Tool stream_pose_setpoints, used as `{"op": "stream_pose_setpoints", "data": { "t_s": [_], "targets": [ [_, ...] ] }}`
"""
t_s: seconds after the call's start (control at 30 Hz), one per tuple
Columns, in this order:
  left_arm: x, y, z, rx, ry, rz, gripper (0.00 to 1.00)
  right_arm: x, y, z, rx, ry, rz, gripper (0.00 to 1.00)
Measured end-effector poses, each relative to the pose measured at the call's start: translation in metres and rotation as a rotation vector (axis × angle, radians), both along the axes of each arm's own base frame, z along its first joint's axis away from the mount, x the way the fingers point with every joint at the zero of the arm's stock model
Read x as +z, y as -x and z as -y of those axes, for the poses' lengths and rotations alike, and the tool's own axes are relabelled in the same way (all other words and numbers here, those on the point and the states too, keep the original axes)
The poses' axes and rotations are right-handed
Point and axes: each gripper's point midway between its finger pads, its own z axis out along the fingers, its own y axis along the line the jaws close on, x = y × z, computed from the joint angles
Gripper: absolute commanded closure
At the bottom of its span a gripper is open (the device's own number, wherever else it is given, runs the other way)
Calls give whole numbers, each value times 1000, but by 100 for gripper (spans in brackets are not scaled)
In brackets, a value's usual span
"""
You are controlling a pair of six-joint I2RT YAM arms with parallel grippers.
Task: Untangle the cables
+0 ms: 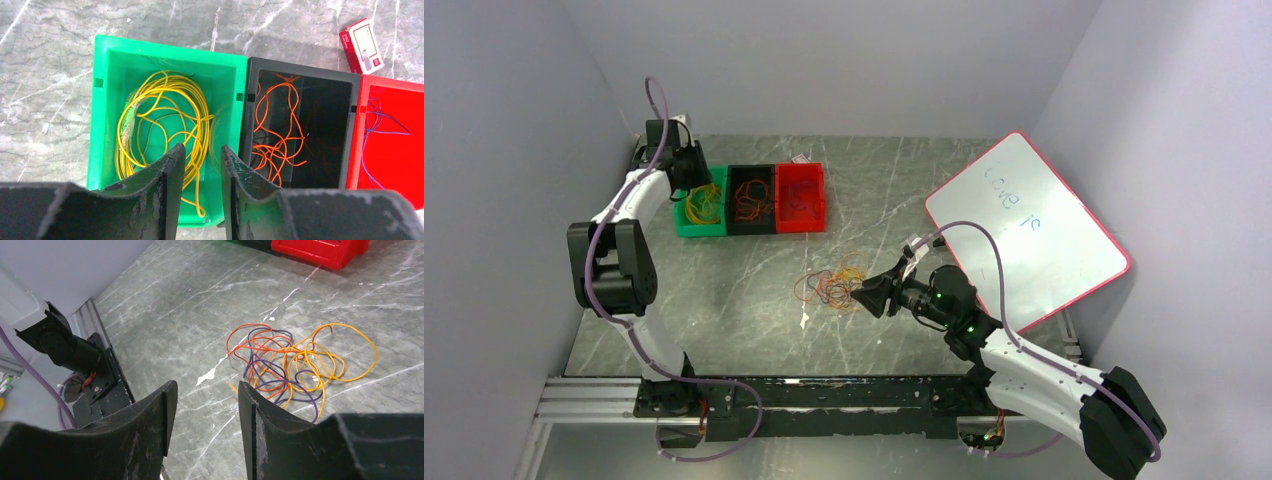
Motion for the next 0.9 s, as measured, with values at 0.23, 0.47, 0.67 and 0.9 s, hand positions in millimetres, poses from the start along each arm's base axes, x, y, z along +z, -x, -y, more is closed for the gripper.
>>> {"op": "stream_pose_setpoints", "data": {
  "t_s": [0.23,0.47,0.67,0.9],
  "targets": [
    [-12,2,-1,2,-2,-32,67,1,0,0,-1,-3,4,48],
    [-18,5,-4,10,-18,-55,61,2,0,0,0,-4,5,48],
    [-21,7,-5,14,-25,-64,62,2,0,0,0,-4,5,48],
    [-34,17,-1,7,-23,-104,65,2,0,0,0,-6,4,48]
  ]
}}
